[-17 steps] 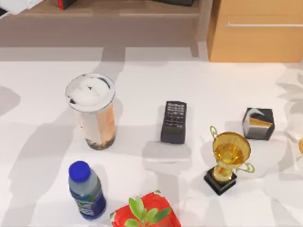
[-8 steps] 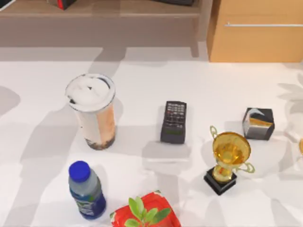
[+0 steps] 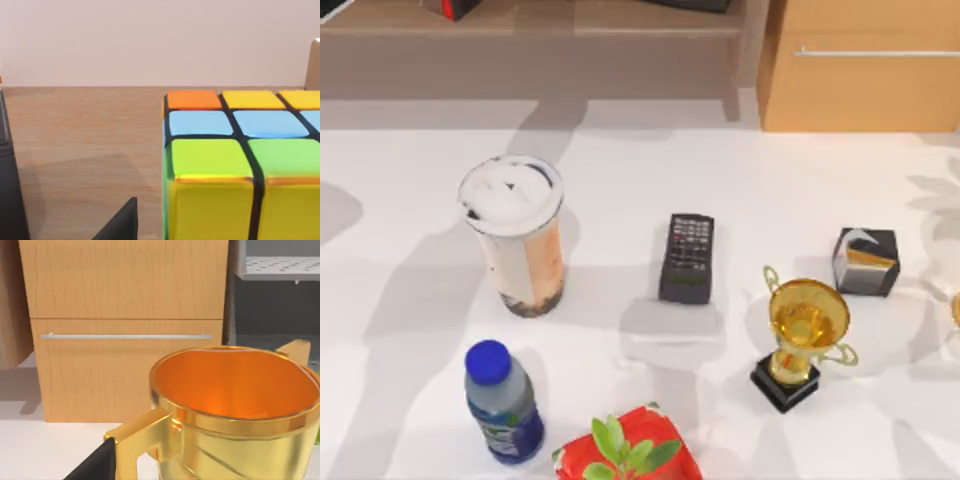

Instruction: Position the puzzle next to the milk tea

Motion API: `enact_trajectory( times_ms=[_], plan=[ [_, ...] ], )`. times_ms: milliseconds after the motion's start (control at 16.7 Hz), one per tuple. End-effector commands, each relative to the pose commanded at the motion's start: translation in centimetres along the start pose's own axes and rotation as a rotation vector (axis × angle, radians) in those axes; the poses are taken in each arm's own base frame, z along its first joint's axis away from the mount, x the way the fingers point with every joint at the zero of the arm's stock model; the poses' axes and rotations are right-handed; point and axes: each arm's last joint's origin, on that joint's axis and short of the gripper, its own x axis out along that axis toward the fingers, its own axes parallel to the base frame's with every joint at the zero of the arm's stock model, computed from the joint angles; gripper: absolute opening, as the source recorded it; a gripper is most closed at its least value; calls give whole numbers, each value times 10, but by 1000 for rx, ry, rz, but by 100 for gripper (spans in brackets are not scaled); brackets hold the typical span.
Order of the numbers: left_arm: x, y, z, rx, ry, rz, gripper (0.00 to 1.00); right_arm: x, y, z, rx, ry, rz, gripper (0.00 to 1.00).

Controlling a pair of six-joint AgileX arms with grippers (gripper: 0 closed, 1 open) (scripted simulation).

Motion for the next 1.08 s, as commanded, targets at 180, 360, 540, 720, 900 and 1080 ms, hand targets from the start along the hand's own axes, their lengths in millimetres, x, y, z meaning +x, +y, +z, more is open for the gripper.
enact_trajectory(
  times_ms=[180, 360, 540, 720, 900, 1080],
  plan=[
    [0, 0, 0, 0, 0, 0, 47, 0, 0, 0, 0, 0, 0, 100],
    [0, 0, 0, 0, 0, 0, 25, 0, 0, 0, 0, 0, 0, 100],
    [0, 0, 0, 0, 0, 0, 2, 0, 0, 0, 0, 0, 0, 100],
    [0, 0, 0, 0, 0, 0, 0, 0, 0, 0, 0, 0, 0, 100],
    [0, 0, 0, 0, 0, 0, 0, 0, 0, 0, 0, 0, 0, 100],
    [-1, -1, 1, 1, -2, -3, 0, 0, 0, 0, 0, 0, 0, 100]
  ],
)
